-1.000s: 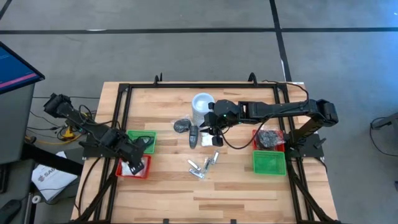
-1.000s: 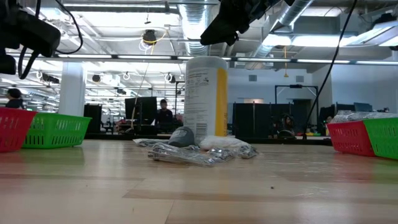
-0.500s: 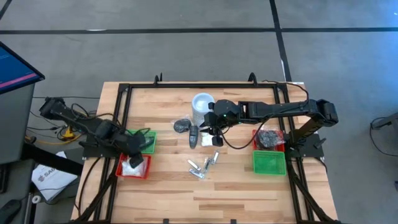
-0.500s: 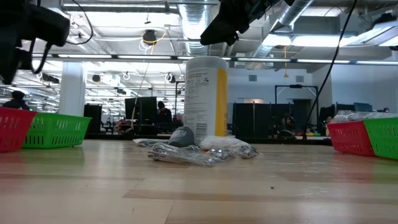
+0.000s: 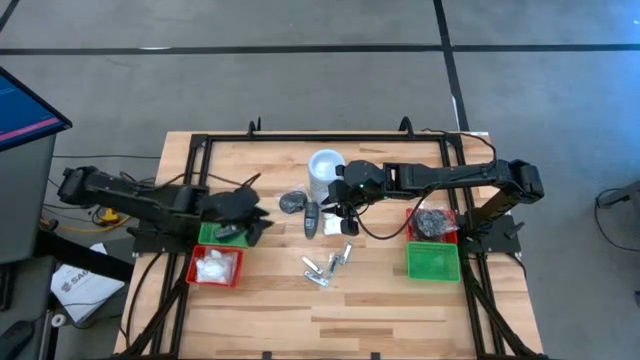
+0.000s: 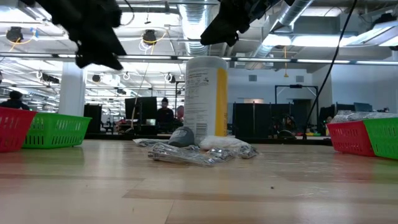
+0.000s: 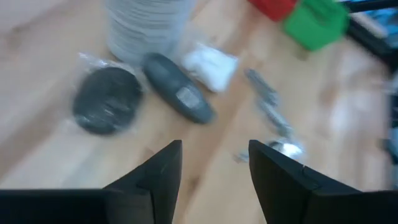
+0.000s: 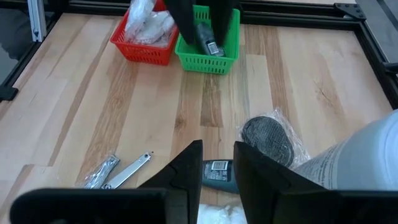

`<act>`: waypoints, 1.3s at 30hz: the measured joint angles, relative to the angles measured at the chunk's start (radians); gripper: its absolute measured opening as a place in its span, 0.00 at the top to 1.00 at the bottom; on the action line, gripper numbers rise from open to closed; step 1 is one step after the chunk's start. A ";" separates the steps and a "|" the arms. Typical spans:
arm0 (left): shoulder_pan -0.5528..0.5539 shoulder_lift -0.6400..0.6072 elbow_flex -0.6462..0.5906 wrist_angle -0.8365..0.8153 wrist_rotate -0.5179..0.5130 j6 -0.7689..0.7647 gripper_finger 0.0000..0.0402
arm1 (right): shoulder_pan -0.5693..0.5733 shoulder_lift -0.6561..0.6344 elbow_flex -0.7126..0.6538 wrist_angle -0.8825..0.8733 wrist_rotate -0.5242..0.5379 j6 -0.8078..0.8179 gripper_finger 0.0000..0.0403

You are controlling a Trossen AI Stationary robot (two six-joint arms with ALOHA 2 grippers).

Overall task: Pick & Place Travel size toiletries
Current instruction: Put the gray deodorant into the left green bin

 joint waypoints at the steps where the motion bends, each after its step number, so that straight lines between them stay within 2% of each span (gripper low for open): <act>1: 0.017 0.025 0.000 0.016 -0.004 0.018 0.56 | 0.000 0.000 0.000 0.000 0.000 0.000 0.80; 12: 0.112 0.243 0.000 0.215 -0.003 0.104 0.56 | 0.000 0.000 0.000 -0.014 0.001 -0.005 0.80; 22: 0.125 0.323 0.000 0.362 -0.003 0.112 0.56 | 0.000 0.000 0.000 -0.018 0.003 -0.008 0.80; 29: 0.124 0.380 0.000 0.378 0.002 0.112 0.56 | -0.001 0.000 0.000 -0.019 0.003 -0.008 0.80; 32: 0.123 0.416 0.000 0.399 0.005 0.109 0.52 | -0.001 0.000 0.000 -0.019 0.003 -0.008 0.80; 39: 0.123 0.485 0.000 0.496 0.003 0.103 0.37 | -0.001 0.000 0.000 -0.019 0.003 -0.008 0.80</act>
